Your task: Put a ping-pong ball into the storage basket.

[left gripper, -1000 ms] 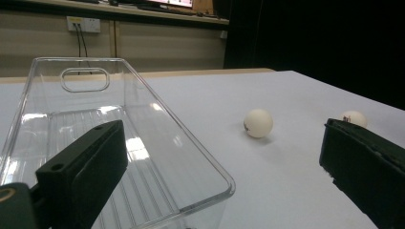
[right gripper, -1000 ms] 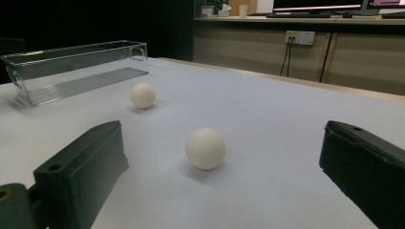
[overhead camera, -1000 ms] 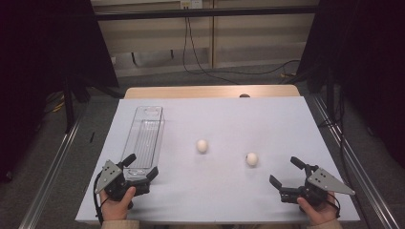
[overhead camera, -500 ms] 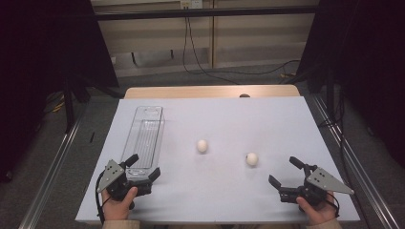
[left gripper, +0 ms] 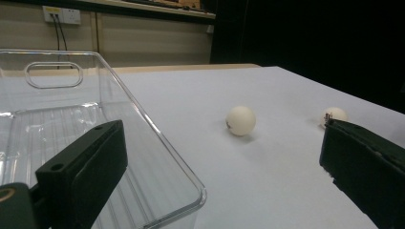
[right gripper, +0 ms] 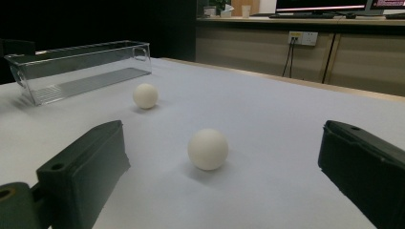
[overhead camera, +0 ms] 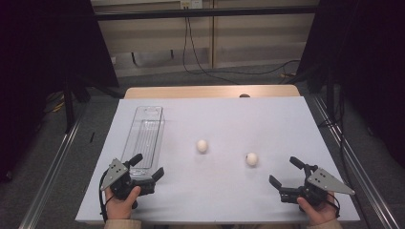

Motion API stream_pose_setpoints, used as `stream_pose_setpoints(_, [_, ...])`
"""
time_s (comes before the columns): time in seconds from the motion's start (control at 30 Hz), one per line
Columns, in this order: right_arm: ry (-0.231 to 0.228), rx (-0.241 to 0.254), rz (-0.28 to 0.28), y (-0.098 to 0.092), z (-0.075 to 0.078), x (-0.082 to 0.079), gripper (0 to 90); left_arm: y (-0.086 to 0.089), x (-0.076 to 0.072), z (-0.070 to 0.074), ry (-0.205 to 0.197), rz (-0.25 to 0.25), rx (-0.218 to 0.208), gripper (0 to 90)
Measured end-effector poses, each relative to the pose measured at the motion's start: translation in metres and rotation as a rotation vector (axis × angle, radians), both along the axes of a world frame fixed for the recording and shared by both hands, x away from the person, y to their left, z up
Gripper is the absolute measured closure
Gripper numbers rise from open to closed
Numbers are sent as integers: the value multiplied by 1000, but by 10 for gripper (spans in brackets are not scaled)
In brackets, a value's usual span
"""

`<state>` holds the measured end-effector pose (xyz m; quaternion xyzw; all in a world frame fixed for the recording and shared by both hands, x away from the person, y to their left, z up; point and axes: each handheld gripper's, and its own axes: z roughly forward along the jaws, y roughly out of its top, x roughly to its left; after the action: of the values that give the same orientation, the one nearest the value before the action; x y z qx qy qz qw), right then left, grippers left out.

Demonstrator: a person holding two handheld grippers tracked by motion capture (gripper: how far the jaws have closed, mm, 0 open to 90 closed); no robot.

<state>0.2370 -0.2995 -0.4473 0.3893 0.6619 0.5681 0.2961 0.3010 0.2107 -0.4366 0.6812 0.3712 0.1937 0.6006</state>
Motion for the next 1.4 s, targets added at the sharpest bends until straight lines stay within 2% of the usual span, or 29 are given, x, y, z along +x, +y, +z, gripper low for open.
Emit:
stream_pose_setpoints(0.4, [-2,-1,0,-1,0,0,19,-11,2,1,4,-43,-29,14])
stream_pose_setpoints(0.87, [-2,-5,1,-1,0,0,21,-22,5,3,-1,-81,-25,13])
stream_pose_setpoints(1.0, [-4,-6,1,0,1,0,21,-26,6,4,2,-89,-36,12])
stream_pose_setpoints(1.17, [-4,-7,1,0,1,0,22,-32,7,4,3,-97,-33,12])
stream_pose_setpoints(1.4, [-5,-7,1,0,0,0,23,-40,9,5,7,-108,-7,13])
